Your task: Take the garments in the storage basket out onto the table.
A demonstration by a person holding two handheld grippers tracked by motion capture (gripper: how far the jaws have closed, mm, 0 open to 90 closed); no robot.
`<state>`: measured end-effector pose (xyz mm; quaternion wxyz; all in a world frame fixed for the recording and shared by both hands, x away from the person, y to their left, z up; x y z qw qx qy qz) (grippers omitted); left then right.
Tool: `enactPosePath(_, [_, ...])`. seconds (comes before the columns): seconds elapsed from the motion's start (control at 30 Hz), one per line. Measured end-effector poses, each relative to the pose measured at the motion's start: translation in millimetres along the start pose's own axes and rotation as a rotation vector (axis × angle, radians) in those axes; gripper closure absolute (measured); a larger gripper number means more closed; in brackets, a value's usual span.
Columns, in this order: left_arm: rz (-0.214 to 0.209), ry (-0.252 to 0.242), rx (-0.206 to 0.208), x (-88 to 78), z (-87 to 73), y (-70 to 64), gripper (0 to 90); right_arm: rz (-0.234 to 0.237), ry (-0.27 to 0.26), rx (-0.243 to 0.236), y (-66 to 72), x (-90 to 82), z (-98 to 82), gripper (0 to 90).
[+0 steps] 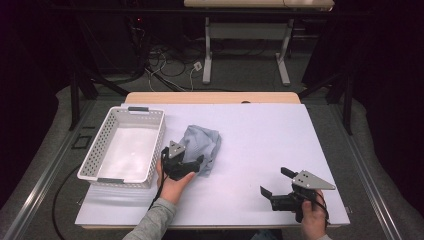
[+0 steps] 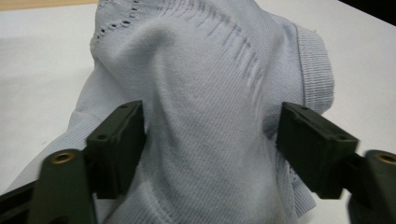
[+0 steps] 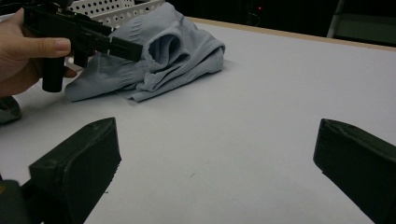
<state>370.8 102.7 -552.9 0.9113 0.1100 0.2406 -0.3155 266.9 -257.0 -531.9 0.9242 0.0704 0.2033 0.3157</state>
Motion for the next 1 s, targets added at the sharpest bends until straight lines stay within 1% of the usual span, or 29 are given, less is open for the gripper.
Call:
enactPosePath(0.03, [0.001,-0.005,-0.006,0.7,0.3,-0.9,18.8,-0.001,0.001,0.003,0.1,-0.1,0.0,0.4])
enactPosePath(0.07, [-0.001,0.004,-0.003,0.1,0.9,-1.1,17.3,0.000,0.001,0.003,0.1,-0.2,0.0,0.4])
enactPosePath(0.17, [-0.001,0.003,-0.005,-0.4,2.3,-2.4,15.1,-0.009,0.005,0.002,0.7,-0.8,0.1,0.4])
enactPosePath(0.2, [-0.003,0.001,-0.010,-0.7,2.6,-2.9,13.5,-0.001,0.000,0.003,0.7,-0.4,0.0,0.4])
enactPosePath(0.27, [-0.002,-0.008,-0.029,-0.7,3.2,-3.8,6.9,-0.009,0.006,0.002,0.7,-1.0,0.1,0.4])
enactPosePath(0.3, [-0.002,0.000,-0.044,-1.1,3.8,-4.5,3.5,-0.002,-0.001,0.003,0.6,-0.6,0.1,0.4])
enactPosePath(0.33, [-0.004,0.000,-0.049,-1.8,4.6,-4.6,0.1,0.000,0.000,0.002,0.5,-0.7,0.1,0.4])
enactPosePath(0.37, [-0.008,-0.003,-0.052,-2.6,5.3,-5.1,0.3,0.000,-0.001,0.001,0.5,-0.7,0.1,0.4])
enactPosePath(0.4, [-0.022,0.005,-0.050,-4.5,6.6,-5.0,0.3,-0.001,-0.001,0.001,0.5,-0.8,0.1,0.4])
enactPosePath(0.43, [-0.024,-0.002,-0.059,-5.3,7.4,-6.2,0.3,-0.001,-0.001,0.001,0.5,-0.8,0.1,0.4])
enactPosePath(0.47, [-0.031,0.002,-0.051,-7.5,8.6,-5.9,0.3,-0.002,0.000,0.001,0.4,-0.9,0.1,0.4])
enactPosePath(0.5, [-0.031,-0.007,-0.058,-9.0,9.7,-6.9,0.3,-0.003,0.001,0.002,0.5,-1.0,0.1,0.4])
enactPosePath(0.53, [-0.035,-0.008,-0.053,-11.3,11.1,-6.9,0.3,-0.002,0.001,0.003,0.6,-1.0,0.1,0.4])
enactPosePath(0.57, [-0.040,-0.007,-0.061,-13.9,12.5,-7.9,0.3,-0.003,0.000,0.002,0.6,-1.1,0.2,0.4])
enactPosePath(0.67, [-0.065,-0.024,-0.053,-22.6,16.7,-9.8,0.3,-0.004,0.001,0.007,0.6,-0.9,0.1,0.4])
enactPosePath(0.77, [-0.087,-0.042,-0.039,-31.0,19.4,-11.4,0.3,-0.005,0.003,-0.001,1.0,-1.3,0.1,0.4])
enactPosePath(0.8, [-0.098,-0.044,-0.040,-34.1,20.0,-12.1,0.3,-0.005,0.002,-0.001,1.0,-1.4,0.1,0.4])
enactPosePath(0.87, [-0.109,-0.053,-0.032,-40.3,20.8,-12.9,0.3,-0.006,-0.002,0.002,0.9,-1.2,0.0,0.4])
enactPosePath(0.93, [-0.119,-0.063,-0.016,-46.5,21.1,-13.3,0.3,-0.004,-0.003,-0.002,0.4,-1.3,0.1,0.4])
enactPosePath(1.0, [-0.127,-0.072,-0.011,-52.6,21.1,-14.2,0.3,-0.004,-0.003,-0.003,0.3,-1.4,0.1,0.4])
Point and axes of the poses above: each handheld gripper's, and its own axes: x roughly forward along the jaws, z roughly out of its top, y roughly to its left, the point moved 1 cm from there along x, roughly forward along the jaws, and after that the axes turned 11 degrees about x, right-handed, at the moved point
